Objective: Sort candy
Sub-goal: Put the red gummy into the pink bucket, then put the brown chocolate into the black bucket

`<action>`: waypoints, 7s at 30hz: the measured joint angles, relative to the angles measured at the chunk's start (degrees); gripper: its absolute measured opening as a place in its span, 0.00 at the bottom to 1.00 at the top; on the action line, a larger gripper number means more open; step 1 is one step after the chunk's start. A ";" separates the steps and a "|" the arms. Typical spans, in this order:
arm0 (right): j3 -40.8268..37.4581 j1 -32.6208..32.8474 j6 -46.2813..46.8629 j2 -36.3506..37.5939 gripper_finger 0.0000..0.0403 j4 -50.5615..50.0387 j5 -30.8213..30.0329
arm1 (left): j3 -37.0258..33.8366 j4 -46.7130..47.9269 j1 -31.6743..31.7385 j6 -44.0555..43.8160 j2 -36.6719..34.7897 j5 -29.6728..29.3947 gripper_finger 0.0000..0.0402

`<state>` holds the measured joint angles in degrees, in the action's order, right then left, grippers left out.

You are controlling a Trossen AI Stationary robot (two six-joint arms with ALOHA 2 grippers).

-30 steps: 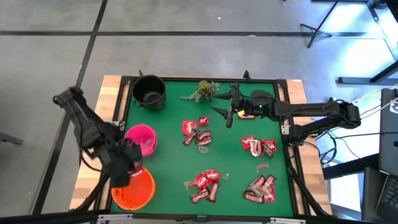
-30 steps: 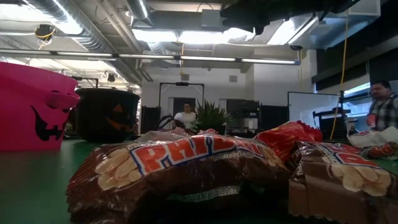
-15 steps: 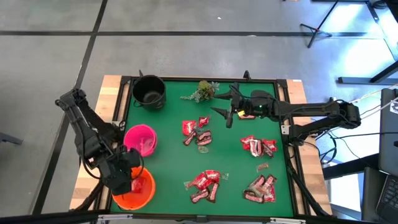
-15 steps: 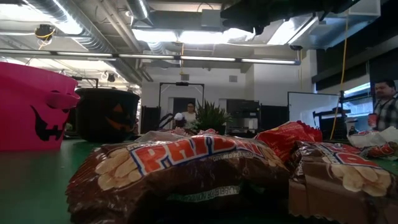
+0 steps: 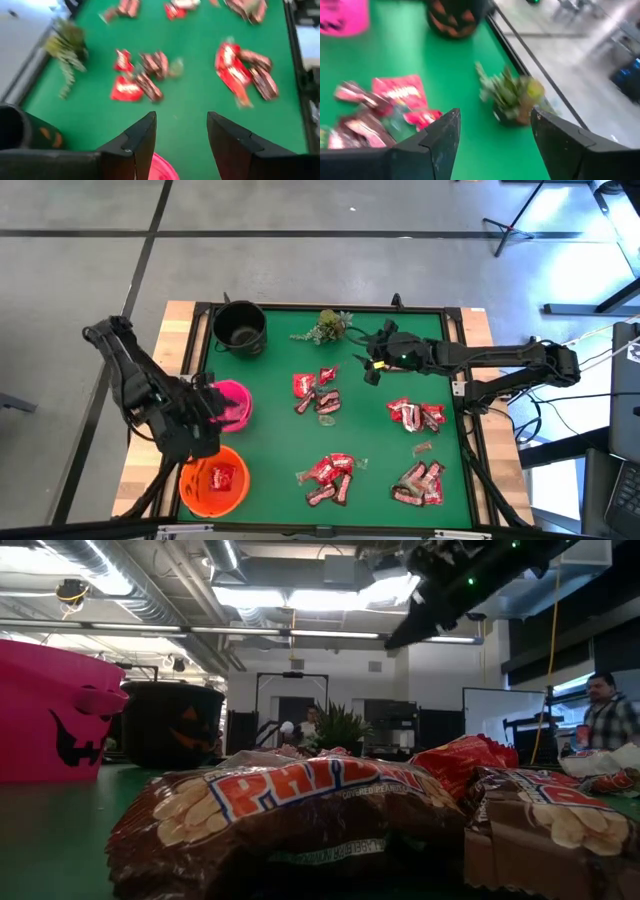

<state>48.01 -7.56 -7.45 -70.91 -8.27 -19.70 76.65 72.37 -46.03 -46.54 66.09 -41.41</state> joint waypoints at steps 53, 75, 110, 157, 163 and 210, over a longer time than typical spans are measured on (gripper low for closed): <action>0.00 -27.73 2.50 -21.79 0.05 -12.40 11.91 | -39.88 -49.44 27.40 26.31 -26.36 4.38 0.34; 0.00 -12.67 13.47 -5.40 0.03 14.09 38.77 | -39.94 -72.13 36.73 37.92 -16.28 9.42 0.54; 0.04 -0.37 18.13 -14.50 0.04 50.45 29.29 | -34.41 -103.60 48.45 37.86 10.99 31.85 0.61; 0.04 0.05 8.21 -3.19 0.63 29.66 21.63 | -21.59 -0.86 36.41 8.04 -18.15 29.58 0.00; 0.04 0.05 8.20 -3.19 0.63 28.83 21.61 | -25.38 1.64 35.01 3.09 -17.88 37.81 0.06; 0.04 -0.45 4.60 -2.62 0.63 20.57 16.57 | -30.22 -11.47 50.32 22.79 -8.68 35.44 0.40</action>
<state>48.05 -8.01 -2.85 -73.54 12.31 -3.12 46.43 60.90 4.29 -23.75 57.41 -5.97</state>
